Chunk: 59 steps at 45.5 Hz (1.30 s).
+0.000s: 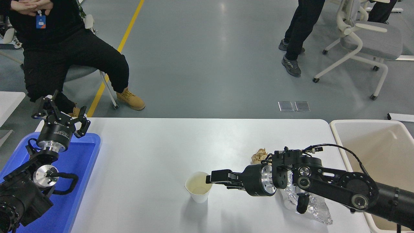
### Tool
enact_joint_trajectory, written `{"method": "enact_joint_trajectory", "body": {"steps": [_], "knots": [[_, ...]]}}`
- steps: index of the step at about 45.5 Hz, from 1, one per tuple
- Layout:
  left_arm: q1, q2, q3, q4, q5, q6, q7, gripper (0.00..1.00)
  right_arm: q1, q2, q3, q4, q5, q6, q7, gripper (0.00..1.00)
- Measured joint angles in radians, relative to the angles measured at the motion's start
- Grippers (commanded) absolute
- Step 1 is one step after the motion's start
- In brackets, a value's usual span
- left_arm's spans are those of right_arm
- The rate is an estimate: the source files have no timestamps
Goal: Clean the table surface
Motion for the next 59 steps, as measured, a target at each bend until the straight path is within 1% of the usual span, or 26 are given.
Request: {"method": "enact_joint_trajectory", "body": {"steps": [11,30,59], "knots": [[0.0,0.0,0.0,0.0,0.0,0.0,0.0,1.0,0.001,0.072,-0.005,-0.07,-0.021,-0.008,-0.005,0.87],[0.0,0.0,0.0,0.0,0.0,0.0,0.0,1.0,-0.008,0.13,-0.009,-0.15,-0.086,-0.01,-0.009,0.86],[0.0,0.0,0.0,0.0,0.0,0.0,0.0,1.0,-0.01,0.196,-0.01,-0.213,-0.113,-0.009,-0.09,0.84]]}}
